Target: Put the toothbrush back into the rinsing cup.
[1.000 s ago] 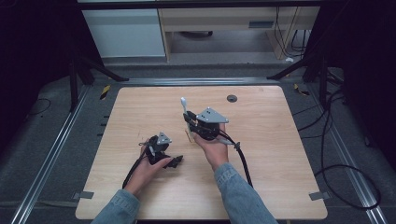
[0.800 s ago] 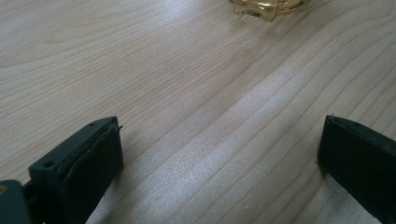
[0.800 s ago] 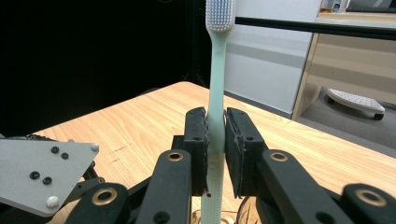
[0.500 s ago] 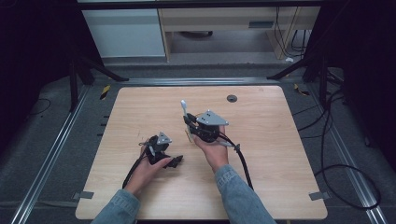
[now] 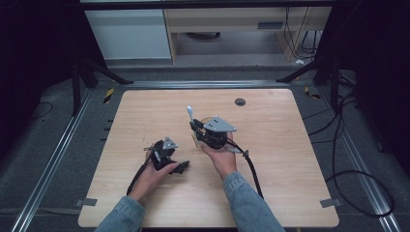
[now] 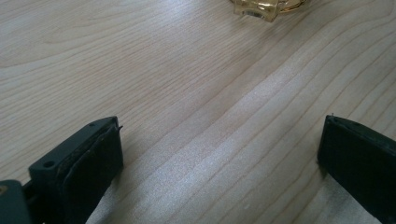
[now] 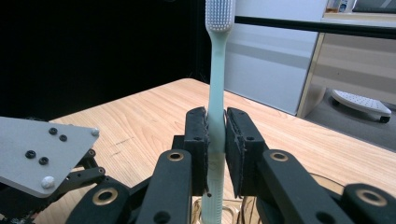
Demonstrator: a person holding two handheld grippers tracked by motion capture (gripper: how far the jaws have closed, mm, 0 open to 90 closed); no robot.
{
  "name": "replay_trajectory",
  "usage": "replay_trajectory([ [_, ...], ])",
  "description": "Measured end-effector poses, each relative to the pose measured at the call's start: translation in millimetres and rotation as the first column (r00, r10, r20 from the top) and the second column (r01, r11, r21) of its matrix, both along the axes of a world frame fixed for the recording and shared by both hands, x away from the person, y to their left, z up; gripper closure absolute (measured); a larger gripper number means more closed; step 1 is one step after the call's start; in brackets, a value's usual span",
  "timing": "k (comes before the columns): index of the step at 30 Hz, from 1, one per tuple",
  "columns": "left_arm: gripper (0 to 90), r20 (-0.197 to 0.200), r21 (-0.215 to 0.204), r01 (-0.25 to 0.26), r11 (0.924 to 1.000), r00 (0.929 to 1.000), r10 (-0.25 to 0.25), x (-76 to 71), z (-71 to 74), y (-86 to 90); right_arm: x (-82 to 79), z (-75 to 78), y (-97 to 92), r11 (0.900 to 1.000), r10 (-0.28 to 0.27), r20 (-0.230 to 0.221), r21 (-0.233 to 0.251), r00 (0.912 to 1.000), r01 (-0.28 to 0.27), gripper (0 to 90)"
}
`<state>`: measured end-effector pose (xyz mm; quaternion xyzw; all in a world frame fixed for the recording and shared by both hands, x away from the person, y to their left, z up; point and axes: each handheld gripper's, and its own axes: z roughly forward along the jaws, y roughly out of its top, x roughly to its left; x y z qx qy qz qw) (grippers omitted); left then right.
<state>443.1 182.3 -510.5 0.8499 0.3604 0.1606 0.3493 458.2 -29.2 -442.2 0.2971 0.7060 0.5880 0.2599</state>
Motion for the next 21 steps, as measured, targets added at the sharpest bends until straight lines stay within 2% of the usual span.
replay_trajectory([
  [7,0.0,-0.001,0.001,0.002,1.0000,1.0000,-0.002,0.1,0.1,0.1,1.0,-4.3,2.0,0.9999,-0.009,-0.010,0.006,0.9999,0.009,79.3],
  [21,0.0,-0.001,0.001,0.002,1.0000,1.0000,-0.002,0.1,0.1,0.1,-2.6,-7.4,-1.1,0.9996,-0.006,0.012,0.027,0.9999,0.005,79.4],
])
